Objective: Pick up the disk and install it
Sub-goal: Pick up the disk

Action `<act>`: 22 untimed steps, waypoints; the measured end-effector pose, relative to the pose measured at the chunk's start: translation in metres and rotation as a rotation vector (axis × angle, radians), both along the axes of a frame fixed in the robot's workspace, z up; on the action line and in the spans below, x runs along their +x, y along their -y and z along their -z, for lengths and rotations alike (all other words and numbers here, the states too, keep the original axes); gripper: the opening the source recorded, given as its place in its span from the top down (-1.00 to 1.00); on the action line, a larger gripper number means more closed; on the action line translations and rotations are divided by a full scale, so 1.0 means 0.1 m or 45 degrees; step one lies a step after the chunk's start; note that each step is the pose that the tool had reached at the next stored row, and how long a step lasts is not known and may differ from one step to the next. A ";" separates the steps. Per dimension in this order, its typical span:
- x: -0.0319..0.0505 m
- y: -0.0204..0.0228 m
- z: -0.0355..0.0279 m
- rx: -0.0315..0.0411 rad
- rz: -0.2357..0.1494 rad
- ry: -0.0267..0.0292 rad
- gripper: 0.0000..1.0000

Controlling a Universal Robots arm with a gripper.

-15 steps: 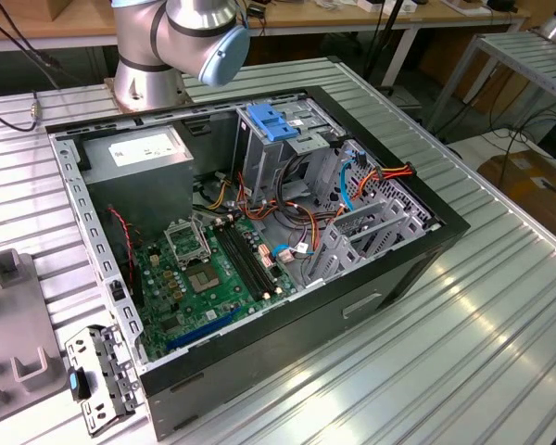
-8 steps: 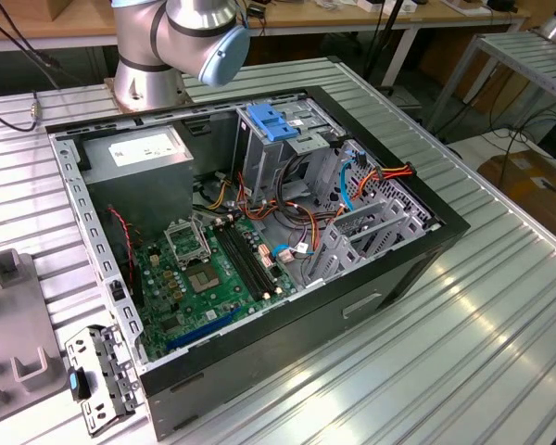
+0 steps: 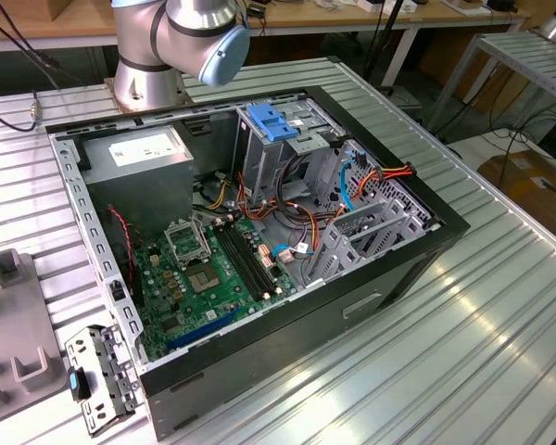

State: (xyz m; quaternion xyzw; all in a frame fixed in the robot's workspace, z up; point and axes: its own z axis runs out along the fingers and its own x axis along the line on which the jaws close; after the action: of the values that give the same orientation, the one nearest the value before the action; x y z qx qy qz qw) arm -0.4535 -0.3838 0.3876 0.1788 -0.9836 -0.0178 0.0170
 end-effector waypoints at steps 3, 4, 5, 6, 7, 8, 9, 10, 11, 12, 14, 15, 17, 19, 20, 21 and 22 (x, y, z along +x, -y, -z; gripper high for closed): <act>0.000 0.000 0.000 0.0000 -0.058 0.0000 0.79; 0.000 0.000 0.000 0.0001 -0.095 0.0000 0.79; 0.000 0.000 0.000 0.0000 -0.112 0.0001 0.79; 0.000 0.000 0.000 0.0000 -0.135 0.0000 0.79; 0.000 0.000 0.000 -0.0001 -0.180 0.0000 0.79; 0.000 0.000 0.000 0.0000 -0.213 -0.0001 0.79; 0.000 0.000 0.000 -0.0003 -0.226 0.0000 0.79; 0.000 0.000 0.000 -0.0006 -0.238 0.0000 0.79; 0.000 0.000 0.000 -0.0008 -0.258 -0.0001 0.79; 0.000 0.000 0.000 -0.0009 -0.270 0.0000 0.79; 0.000 0.000 0.000 -0.0008 -0.297 0.0000 0.79; 0.000 0.000 0.001 -0.0008 -0.308 0.0001 0.79; 0.000 0.000 0.001 -0.0009 -0.321 -0.0001 0.79; 0.000 0.000 0.001 -0.0009 -0.330 -0.0001 0.79; 0.000 0.000 0.001 -0.0009 -0.337 0.0000 0.79; 0.000 0.000 0.001 -0.0009 -0.349 0.0000 0.79; 0.000 0.000 0.001 -0.0009 -0.368 0.0000 0.79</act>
State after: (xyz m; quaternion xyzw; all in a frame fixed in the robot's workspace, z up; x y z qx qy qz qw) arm -0.4535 -0.3838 0.3875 0.3184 -0.9476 -0.0148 0.0194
